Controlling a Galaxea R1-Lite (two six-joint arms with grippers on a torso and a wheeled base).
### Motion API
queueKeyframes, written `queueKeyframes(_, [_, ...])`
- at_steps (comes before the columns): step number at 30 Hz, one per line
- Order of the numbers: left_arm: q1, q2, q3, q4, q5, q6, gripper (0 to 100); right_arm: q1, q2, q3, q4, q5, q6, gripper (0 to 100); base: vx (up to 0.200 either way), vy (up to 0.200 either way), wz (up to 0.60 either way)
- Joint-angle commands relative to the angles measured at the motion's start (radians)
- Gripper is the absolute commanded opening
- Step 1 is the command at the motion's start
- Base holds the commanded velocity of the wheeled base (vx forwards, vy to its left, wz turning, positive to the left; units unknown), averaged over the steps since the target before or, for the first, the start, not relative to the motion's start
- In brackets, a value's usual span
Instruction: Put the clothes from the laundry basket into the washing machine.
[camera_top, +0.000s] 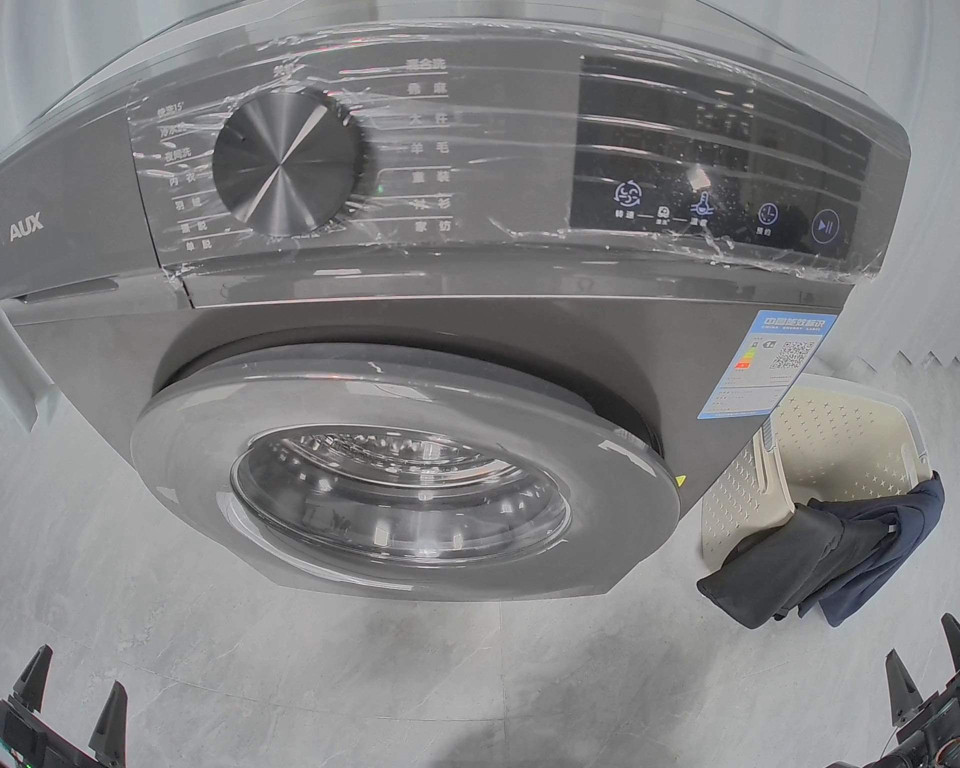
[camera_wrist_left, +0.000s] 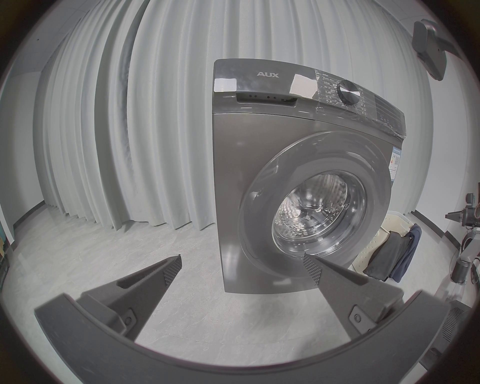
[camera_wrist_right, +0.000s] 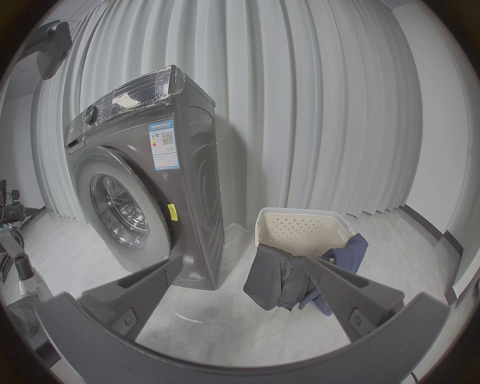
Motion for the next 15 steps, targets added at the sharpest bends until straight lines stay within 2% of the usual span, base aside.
queueKeyframes(1, [0.000, -0.013, 0.018, 0.000, 0.001, 0.000, 100, 0.000, -0.018, 0.018, -0.001, 0.000, 0.000, 100, 0.000, 0.200, 0.00])
queueKeyframes(2, [0.000, -0.013, 0.018, 0.000, 0.001, -0.002, 100, 0.000, -0.018, 0.018, -0.001, 0.000, 0.000, 100, 0.000, 0.200, 0.00])
queueKeyframes(14, [0.000, -0.013, 0.018, 0.000, 0.002, 0.001, 100, 0.000, -0.018, 0.018, 0.001, 0.003, -0.002, 100, 0.000, 0.000, 0.00])
queueKeyframes(15, [0.000, -0.012, 0.018, 0.000, 0.002, 0.001, 100, 0.001, -0.018, 0.018, -0.001, 0.002, 0.000, 100, 0.000, 0.200, 0.00])
